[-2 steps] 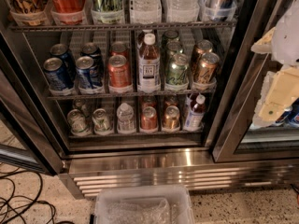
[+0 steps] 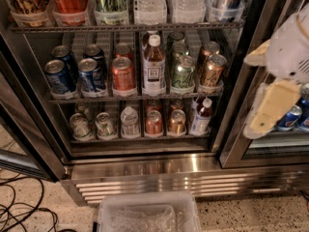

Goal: Pick pepsi can from middle shelf of fridge

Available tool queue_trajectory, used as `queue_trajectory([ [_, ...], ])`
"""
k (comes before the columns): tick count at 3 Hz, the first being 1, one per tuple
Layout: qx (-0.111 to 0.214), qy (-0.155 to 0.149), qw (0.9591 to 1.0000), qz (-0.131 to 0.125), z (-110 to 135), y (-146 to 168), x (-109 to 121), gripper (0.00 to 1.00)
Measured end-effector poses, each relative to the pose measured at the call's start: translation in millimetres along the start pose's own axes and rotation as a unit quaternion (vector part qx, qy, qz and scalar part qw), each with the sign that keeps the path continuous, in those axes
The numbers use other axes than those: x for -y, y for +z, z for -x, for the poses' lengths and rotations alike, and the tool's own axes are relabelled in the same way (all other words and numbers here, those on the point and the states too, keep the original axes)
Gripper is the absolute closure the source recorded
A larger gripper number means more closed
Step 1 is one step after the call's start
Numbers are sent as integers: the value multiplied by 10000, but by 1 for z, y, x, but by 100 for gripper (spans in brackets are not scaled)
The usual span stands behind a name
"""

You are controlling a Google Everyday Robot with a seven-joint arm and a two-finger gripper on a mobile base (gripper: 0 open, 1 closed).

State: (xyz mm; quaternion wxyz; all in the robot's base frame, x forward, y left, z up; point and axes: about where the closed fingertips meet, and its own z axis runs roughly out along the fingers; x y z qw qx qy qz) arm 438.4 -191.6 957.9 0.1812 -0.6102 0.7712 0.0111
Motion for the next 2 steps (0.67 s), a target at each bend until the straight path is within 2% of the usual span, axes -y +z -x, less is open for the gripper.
queue_trajectory([
  [1,965,-28,9930,686,47,75,-25,0],
  [2,1368,29,9867,872,74,79,-35,0],
])
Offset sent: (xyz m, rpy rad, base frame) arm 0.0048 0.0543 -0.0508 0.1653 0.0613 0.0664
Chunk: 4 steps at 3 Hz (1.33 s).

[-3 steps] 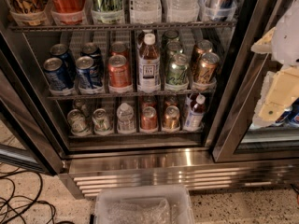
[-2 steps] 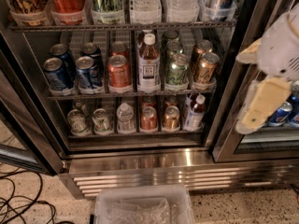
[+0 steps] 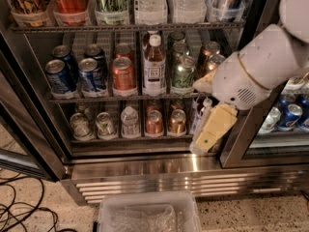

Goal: Pick pepsi can from middle shelf of fridge

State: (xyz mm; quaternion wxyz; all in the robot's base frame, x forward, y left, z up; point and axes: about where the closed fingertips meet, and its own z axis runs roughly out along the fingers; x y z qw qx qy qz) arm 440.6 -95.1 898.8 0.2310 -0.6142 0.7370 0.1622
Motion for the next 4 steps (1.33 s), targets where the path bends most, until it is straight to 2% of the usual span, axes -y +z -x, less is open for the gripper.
queue_trajectory([
  [1,159,25,9999,61,-4,17,-4,0],
  [2,552,33,9985,-56,0,48,-22,0],
  [3,930,75,9951,-337,10,82,-24,0],
  [4,1408,120,9869,-779,27,100,-19,0],
])
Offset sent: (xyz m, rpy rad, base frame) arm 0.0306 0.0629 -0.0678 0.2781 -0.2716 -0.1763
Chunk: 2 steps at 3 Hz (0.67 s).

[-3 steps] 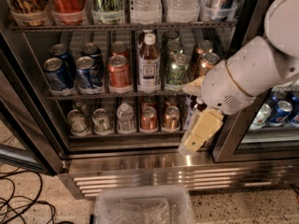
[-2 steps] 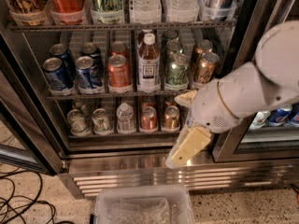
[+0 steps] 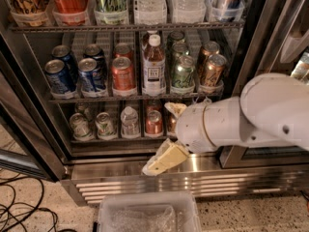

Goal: Pick pepsi can from middle shelf of fridge

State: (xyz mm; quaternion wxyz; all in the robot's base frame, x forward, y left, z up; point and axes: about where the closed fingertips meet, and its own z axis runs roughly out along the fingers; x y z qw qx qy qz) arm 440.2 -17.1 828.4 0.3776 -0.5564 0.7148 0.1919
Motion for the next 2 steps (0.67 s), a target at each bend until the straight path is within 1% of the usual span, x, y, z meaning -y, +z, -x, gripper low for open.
queue_trajectory([
  [1,686,-1,9968,-405,16,25,8,0],
  [2,1322,-20,9883,-759,37,53,15,0],
])
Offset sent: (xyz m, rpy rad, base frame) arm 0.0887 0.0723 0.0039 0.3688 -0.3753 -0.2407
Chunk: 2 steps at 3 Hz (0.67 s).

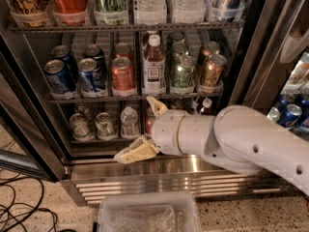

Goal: Pick pepsi can from middle shelf of fridge

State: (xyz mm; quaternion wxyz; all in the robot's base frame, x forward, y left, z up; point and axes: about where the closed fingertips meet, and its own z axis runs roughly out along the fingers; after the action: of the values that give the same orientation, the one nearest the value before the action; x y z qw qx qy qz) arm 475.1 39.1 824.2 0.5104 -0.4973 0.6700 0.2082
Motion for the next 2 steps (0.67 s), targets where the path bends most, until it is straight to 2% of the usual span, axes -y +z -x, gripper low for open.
queue_trajectory([
  [1,361,-59,9987,-368,13,33,8,0],
  [2,344,36,9969,-705,18,63,8,0],
])
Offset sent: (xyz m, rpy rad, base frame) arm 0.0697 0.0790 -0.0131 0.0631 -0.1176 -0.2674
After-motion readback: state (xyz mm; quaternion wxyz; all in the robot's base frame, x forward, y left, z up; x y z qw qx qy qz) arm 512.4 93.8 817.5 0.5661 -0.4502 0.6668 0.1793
